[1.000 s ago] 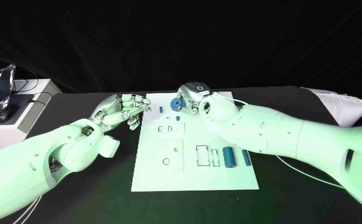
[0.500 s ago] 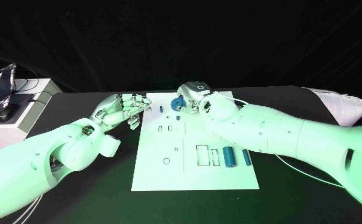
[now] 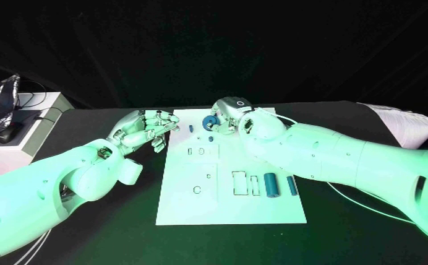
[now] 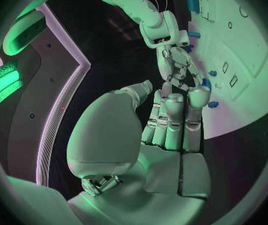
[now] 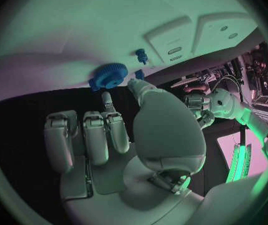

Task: Assemble the parts on the task board

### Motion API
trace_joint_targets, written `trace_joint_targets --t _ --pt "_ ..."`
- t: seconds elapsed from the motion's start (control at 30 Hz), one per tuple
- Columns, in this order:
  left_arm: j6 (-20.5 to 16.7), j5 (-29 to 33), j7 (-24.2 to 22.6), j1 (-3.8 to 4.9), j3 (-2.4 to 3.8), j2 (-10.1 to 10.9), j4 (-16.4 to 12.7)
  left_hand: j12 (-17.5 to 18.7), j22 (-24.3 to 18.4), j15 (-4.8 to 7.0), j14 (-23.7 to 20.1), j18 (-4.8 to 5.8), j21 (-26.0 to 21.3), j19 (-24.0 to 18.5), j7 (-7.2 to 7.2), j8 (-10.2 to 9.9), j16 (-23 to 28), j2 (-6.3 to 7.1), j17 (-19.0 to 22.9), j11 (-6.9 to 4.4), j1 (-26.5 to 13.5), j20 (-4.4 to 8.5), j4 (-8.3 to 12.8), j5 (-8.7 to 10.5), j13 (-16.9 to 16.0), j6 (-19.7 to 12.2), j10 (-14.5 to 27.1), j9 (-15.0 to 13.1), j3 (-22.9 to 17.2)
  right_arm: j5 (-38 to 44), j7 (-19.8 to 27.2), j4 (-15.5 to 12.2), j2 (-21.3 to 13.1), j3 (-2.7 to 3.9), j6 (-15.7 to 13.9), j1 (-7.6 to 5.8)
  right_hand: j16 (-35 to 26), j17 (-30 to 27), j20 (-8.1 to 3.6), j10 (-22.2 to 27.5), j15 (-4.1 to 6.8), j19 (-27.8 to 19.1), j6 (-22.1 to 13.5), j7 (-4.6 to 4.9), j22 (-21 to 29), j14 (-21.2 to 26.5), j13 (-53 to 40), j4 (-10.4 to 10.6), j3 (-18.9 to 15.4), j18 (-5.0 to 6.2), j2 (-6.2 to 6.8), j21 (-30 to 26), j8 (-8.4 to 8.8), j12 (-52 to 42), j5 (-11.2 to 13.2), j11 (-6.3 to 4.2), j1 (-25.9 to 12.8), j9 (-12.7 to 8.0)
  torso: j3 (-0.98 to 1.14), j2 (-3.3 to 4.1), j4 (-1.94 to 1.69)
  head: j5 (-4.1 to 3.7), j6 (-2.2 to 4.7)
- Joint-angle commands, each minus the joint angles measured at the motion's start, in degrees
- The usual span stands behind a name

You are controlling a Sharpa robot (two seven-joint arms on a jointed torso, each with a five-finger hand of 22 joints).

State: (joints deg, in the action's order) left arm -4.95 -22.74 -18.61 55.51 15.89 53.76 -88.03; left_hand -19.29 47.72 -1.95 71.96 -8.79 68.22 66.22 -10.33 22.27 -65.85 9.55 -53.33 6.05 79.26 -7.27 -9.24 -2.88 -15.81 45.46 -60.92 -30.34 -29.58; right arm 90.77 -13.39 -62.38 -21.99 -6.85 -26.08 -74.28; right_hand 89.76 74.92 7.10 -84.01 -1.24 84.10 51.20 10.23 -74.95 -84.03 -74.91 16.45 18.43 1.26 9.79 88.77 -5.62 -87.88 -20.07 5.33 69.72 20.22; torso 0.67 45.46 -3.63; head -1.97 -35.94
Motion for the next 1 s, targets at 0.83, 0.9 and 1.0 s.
trace_joint_targets --t 0.83,0.9,1.0 --pt "0.6 0.0 0.0 0.01 0.05 0.1 -0.1 0.5 0.2 -0.04 0.0 0.77 0.3 -0.4 -0.25 -0.3 0.3 -0.32 0.0 0.14 -0.8 -0.19 -0.3 0.02 0.1 0.1 -0.2 0.1 -0.5 -6.4 0.7 1.4 0.1 -0.24 9.0 0.24 0.2 15.1 0.23 -3.9 -0.15 4.8 0.0 0.19 -13.6 -6.0 -12.7 -0.6 2.4 -0.77 -1.19 -0.3 1.05 -0.4 -1.8 0.31 -4.3 -0.5 0.03 0.01 0.02 -0.14 -0.09" --pt "0.5 0.0 0.0 0.01 0.05 0.1 -0.1 0.5 0.2 -0.04 0.0 0.77 0.3 -0.4 -0.25 -0.3 0.3 -0.32 0.0 0.14 -0.8 -0.19 -0.3 0.02 0.1 0.1 -0.2 0.1 -0.5 -6.4 0.7 1.4 0.0 -0.26 9.5 0.23 0.2 15.1 0.23 -3.9 -0.15 4.8 0.0 0.2 -13.6 -6.0 -12.7 -0.6 2.4 -0.77 -1.17 -0.3 1.05 -0.4 -1.8 0.31 -4.3 -0.5 0.03 0.01 -0.01 -0.19 -0.1" --pt "0.5 0.0 0.0 0.01 0.05 0.1 -0.1 0.5 0.2 -0.04 0.0 0.77 0.3 -0.4 -0.25 -0.3 0.3 -0.32 0.0 0.14 -0.8 -0.19 -0.3 0.02 0.1 0.1 -0.2 0.1 -0.5 -6.3 0.6 1.2 -0.2 -0.29 9.4 0.23 0.2 15.1 0.24 -3.9 -0.16 4.8 0.0 0.19 -13.6 -6.0 -12.7 -0.7 2.6 -0.77 -1.12 -0.3 1.05 -0.4 -2.0 0.32 -4.2 -0.5 0.03 -0.01 -0.05 -0.18 -0.11"
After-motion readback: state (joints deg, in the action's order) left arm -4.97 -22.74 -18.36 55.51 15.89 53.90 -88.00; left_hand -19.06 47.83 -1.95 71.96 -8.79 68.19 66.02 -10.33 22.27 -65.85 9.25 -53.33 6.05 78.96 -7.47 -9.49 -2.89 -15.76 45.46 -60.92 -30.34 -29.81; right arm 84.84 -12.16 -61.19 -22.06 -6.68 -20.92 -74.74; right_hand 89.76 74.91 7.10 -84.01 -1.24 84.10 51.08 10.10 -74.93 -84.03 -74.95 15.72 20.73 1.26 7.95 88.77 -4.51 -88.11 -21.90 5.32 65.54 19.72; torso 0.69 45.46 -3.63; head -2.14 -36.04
